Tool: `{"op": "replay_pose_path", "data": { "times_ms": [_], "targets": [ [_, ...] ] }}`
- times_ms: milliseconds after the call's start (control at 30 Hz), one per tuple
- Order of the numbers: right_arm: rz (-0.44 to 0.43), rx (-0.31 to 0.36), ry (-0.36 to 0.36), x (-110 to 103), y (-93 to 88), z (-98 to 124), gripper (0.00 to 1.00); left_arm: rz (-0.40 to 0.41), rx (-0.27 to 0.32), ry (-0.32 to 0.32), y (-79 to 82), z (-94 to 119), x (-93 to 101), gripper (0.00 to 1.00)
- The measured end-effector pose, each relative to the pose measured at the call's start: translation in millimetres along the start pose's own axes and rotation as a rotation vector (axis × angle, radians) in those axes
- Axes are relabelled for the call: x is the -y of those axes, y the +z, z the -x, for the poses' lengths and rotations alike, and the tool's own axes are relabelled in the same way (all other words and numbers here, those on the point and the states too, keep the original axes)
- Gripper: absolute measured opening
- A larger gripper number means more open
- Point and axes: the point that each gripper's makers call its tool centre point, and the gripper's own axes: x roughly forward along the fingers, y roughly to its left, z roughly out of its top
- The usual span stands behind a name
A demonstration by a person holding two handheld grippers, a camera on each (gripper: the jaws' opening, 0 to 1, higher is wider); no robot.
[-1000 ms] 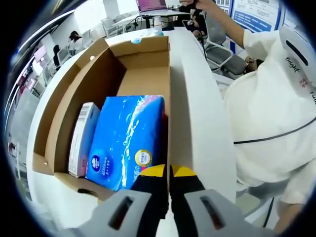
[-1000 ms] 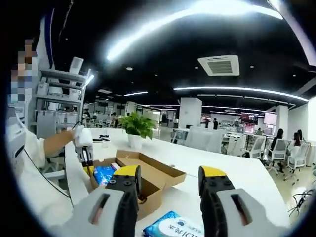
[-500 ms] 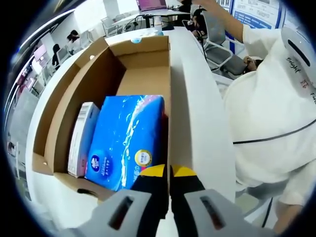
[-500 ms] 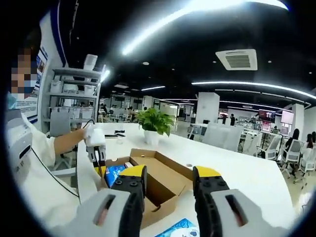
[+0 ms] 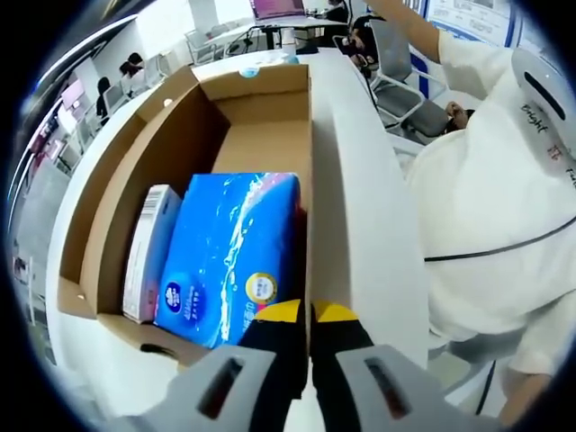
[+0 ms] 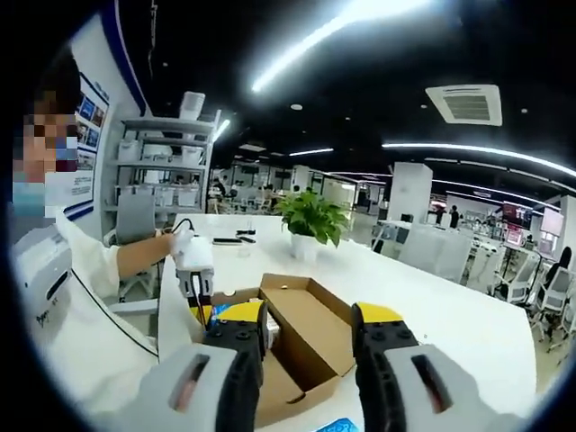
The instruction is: Operate the shoe box by opening the lid, removing the specified soft item, and placing it in the target area until the item is outside and the box remains undamaged.
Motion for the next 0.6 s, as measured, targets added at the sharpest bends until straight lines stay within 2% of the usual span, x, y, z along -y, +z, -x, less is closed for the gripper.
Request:
{"op": "replay_pose_path", "data": {
  "times_ms": [133, 333, 400, 467, 567, 600],
  "targets": [
    [0.045, -0.055, 0.024, -7, -3.2, -15, 0.41, -0.001, 0.0, 0.004, 0.4, 0, 0.1, 0.01],
    [0.074, -0.071, 0.082, -17, 7.5, -37, 0.4, -0.004, 0.002, 0.007, 0.7, -1, 0.8, 0.01],
    [0.125, -0.062, 0.159, -31, 9.8, -45, 0.33, -0.004, 0.003, 0.006, 0.4, 0, -1.9, 0.01],
    [0.121, -0.058, 0.181, -37, 12.3, -52, 0.28, -0.004, 0.004, 0.006, 0.2, 0, -3.2, 0.01],
    [0.12, -0.068, 0.204, -44, 12.1, -62, 0.38, -0.006, 0.005, 0.006, 0.2, 0, -4.4, 0.01],
    [0.134, -0.078, 0.208, -46, 10.4, -65, 0.36, -0.005, 0.006, 0.006, 0.2, 0, -4.7, 0.01]
  ]
}}
